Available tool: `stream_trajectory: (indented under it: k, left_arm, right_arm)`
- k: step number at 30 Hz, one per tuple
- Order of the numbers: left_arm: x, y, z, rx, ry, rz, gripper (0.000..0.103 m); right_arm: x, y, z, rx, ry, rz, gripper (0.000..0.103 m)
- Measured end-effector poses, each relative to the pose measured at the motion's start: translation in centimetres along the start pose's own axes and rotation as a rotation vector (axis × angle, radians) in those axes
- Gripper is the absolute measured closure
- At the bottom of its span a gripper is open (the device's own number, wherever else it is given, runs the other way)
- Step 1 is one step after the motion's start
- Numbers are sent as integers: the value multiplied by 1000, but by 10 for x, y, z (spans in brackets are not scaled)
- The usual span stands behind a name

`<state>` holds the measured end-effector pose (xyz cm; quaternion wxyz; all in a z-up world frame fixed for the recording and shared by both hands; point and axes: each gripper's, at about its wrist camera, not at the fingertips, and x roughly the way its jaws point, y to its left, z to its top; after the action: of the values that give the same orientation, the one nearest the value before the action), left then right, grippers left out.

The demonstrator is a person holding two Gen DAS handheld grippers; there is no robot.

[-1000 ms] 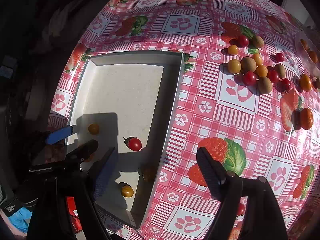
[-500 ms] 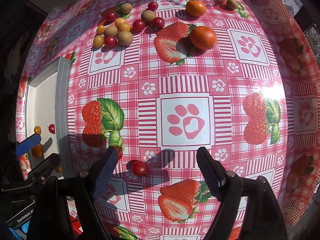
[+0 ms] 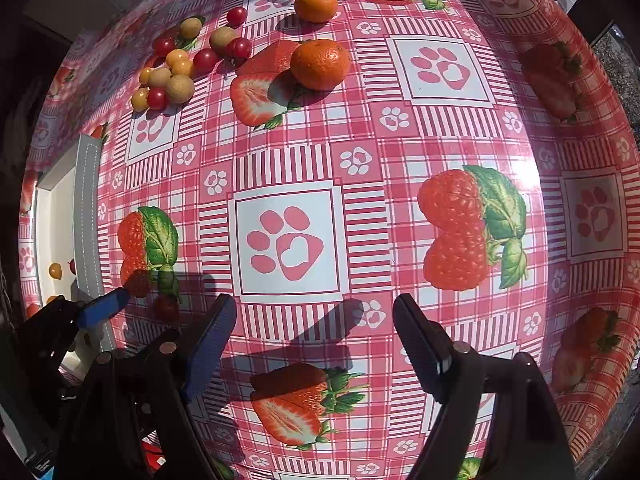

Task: Organize fruits
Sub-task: 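Grasp a tangerine with the right gripper while the left grasps a red cherry tomato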

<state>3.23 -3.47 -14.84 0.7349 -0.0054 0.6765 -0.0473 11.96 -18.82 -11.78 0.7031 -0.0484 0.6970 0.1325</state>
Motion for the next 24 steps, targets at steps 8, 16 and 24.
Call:
stream_trajectory:
  k: [8, 16, 24]
  left_arm:
    - [10, -10, 12, -41, -14, 28, 38]
    - [9, -11, 17, -118, -26, 51, 43]
    - [7, -15, 19, -138, -26, 68, 76]
  right_arm:
    - [5, -1, 63, -37, -51, -5, 20]
    - [18, 4, 104, -68, -86, -29, 19]
    - [19, 18, 121, -139, -127, -46, 60]
